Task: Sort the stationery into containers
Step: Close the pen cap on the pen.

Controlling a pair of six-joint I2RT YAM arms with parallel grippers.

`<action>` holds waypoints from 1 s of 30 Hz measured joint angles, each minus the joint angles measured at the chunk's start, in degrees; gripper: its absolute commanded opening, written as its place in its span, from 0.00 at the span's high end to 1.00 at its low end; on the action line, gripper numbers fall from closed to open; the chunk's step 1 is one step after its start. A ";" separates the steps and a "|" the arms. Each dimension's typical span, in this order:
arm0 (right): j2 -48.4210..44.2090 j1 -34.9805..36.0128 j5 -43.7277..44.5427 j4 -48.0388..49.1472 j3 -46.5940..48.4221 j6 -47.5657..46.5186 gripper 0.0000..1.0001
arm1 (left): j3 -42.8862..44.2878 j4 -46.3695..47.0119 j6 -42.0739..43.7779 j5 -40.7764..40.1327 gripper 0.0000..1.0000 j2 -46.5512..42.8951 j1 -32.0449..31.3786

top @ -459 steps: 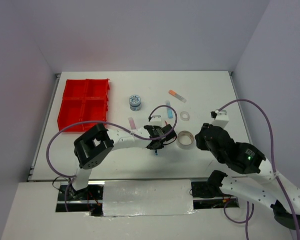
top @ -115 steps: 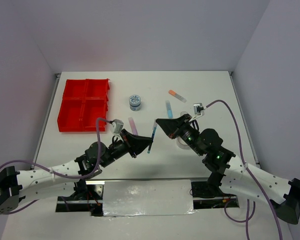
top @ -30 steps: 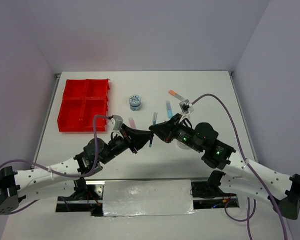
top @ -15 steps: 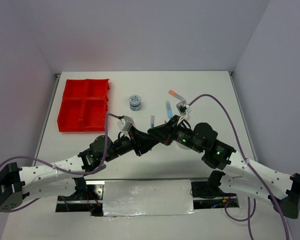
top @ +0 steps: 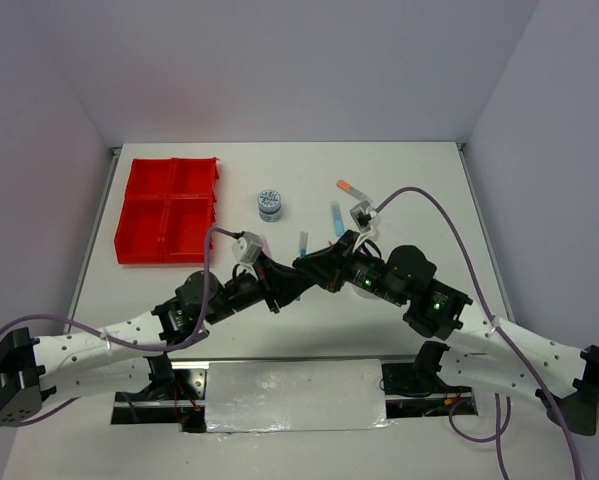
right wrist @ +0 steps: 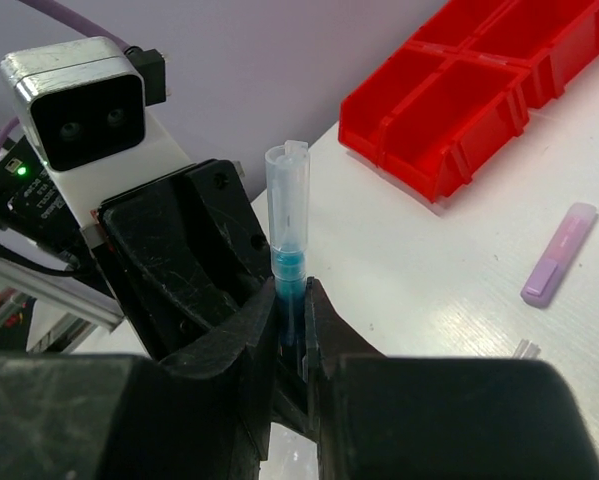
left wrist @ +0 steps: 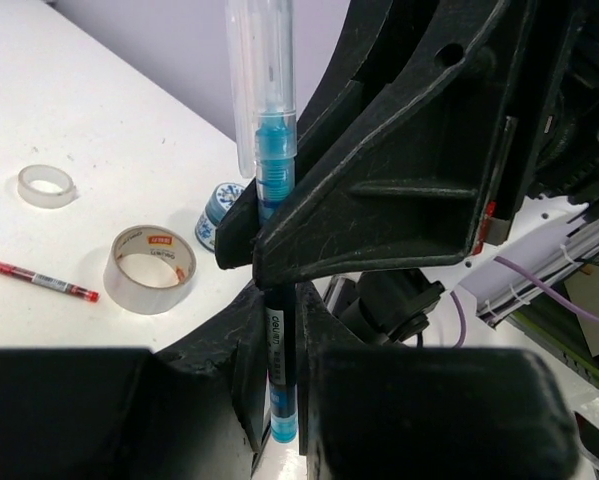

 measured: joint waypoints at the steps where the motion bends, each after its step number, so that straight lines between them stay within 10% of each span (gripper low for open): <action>1: 0.00 0.07 -0.31 0.17 0.15 -0.20 0.68 | 0.00 0.00 0.04 0.07 1.00 -0.35 -0.04; 3: -0.07 0.17 -1.16 0.31 0.68 -0.57 0.49 | -0.07 0.09 0.52 0.39 1.00 -1.16 -0.22; 14: -2.84 0.24 -2.69 -1.86 3.26 -3.21 0.33 | -0.11 1.07 3.98 3.34 1.00 -4.37 -0.55; 30: -0.96 0.37 1.11 -6.56 11.87 -6.64 0.36 | -0.11 0.74 5.60 5.22 1.00 -2.01 -0.63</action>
